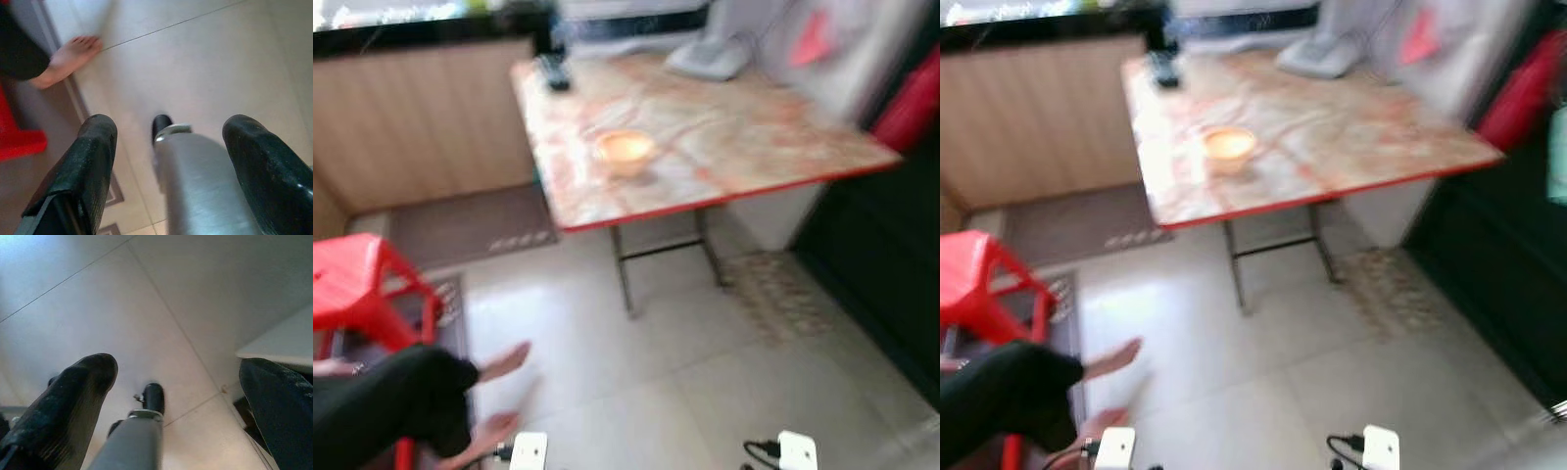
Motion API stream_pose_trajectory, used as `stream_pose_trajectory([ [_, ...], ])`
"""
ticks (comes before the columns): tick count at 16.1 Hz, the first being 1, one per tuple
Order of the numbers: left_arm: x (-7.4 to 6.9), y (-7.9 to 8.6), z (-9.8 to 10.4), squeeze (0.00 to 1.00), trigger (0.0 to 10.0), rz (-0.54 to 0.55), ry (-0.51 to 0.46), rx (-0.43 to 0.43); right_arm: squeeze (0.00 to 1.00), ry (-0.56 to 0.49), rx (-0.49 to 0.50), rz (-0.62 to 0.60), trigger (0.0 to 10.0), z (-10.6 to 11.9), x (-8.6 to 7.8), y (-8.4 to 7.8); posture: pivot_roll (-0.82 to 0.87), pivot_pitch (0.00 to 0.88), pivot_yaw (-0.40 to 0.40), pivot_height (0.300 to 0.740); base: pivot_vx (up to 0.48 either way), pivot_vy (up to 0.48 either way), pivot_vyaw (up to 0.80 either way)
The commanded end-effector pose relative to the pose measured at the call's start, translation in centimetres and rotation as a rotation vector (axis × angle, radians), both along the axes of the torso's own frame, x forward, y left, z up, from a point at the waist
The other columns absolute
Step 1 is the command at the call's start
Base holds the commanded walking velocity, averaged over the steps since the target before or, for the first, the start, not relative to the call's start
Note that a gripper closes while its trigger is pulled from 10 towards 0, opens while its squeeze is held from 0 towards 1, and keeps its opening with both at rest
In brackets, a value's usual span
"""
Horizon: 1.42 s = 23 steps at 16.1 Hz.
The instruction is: Restocking fridge
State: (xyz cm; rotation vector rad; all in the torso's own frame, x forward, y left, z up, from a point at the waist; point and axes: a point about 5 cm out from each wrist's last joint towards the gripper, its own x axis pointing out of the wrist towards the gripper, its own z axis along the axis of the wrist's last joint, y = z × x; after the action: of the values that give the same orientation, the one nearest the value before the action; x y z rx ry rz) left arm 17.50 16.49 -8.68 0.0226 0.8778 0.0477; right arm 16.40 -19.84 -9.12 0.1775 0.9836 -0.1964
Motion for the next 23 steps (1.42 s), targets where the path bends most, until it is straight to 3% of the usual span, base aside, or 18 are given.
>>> stream_pose_trajectory([
  [1,-0.53,-0.08,-0.26,0.0,10.0,0.004,0.016,0.002,0.0,0.008,-0.004,0.001,10.0,-0.07,-0.23,-0.17,0.09,0.141,-0.04,0.74,0.274,0.0,0.56],
  [5,-0.38,-0.12,-0.2,0.0,10.0,0.012,0.013,-0.001,0.0,0.01,-0.003,0.006,10.0,-0.11,-0.25,-0.01,0.1,0.161,-0.043,0.74,0.271,0.0,0.59],
  [23,-0.11,-0.05,-0.09,0.0,10.0,0.019,0.01,-0.002,0.0,0.007,0.01,-0.036,10.0,-0.08,-0.24,-0.25,0.09,0.177,-0.042,0.74,0.272,0.0,0.0],
])
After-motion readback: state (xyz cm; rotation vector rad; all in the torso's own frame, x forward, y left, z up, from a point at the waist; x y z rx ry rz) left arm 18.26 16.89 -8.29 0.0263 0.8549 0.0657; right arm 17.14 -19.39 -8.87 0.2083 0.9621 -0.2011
